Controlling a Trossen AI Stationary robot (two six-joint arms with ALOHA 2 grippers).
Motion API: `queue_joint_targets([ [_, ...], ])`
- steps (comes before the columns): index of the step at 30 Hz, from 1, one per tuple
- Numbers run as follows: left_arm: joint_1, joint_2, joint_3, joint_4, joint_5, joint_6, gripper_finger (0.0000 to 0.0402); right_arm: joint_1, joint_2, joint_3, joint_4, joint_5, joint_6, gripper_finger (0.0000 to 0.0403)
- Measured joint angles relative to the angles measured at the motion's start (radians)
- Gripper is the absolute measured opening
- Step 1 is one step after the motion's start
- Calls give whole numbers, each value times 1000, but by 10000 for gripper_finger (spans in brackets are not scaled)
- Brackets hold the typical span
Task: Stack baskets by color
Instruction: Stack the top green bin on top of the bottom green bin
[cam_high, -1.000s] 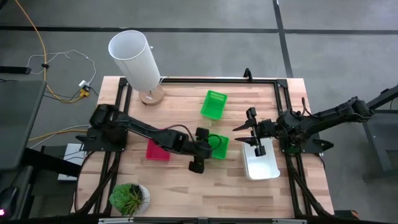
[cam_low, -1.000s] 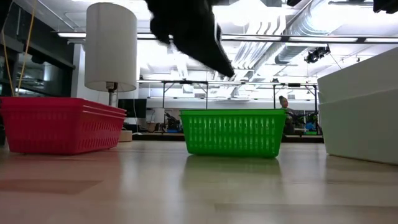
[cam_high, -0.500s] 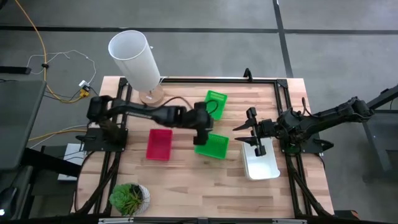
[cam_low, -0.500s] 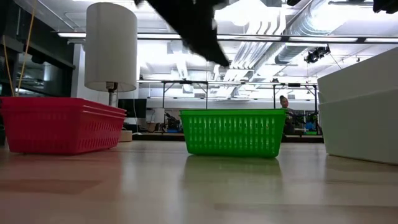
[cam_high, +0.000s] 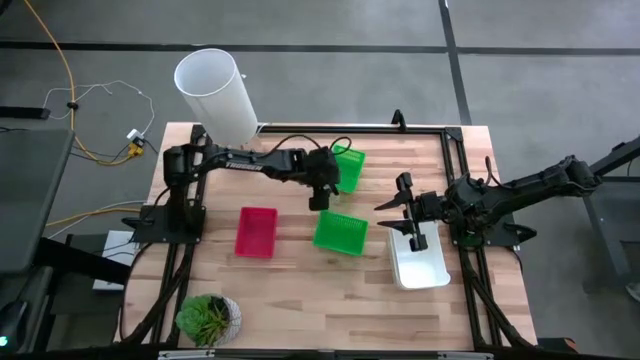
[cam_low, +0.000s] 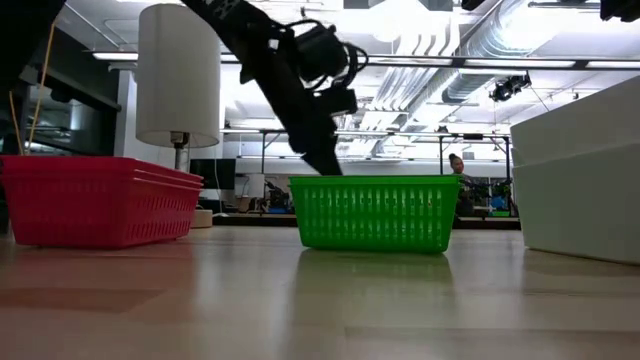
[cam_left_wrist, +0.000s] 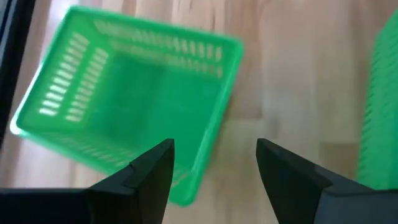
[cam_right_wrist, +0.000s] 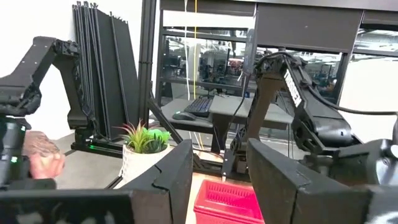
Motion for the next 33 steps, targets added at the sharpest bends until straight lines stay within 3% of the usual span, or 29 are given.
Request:
queue_joint_targets([
  [3,13,9,0,-17,-58,47,214,0,0,0,-2,0,0,138],
  [17,37,46,1,-28,-22,131,214,0,0,0,-7,0,0,138],
  [27,23,113,0,-11,-86,177,213,0,0,0,-19,0,-3,138],
  [30,19,104,0,-18,-88,176,200,0,0,0,-19,5,-4,138],
  [33,10,91,1,-25,-117,191,157,0,0,0,-22,19,-4,138],
])
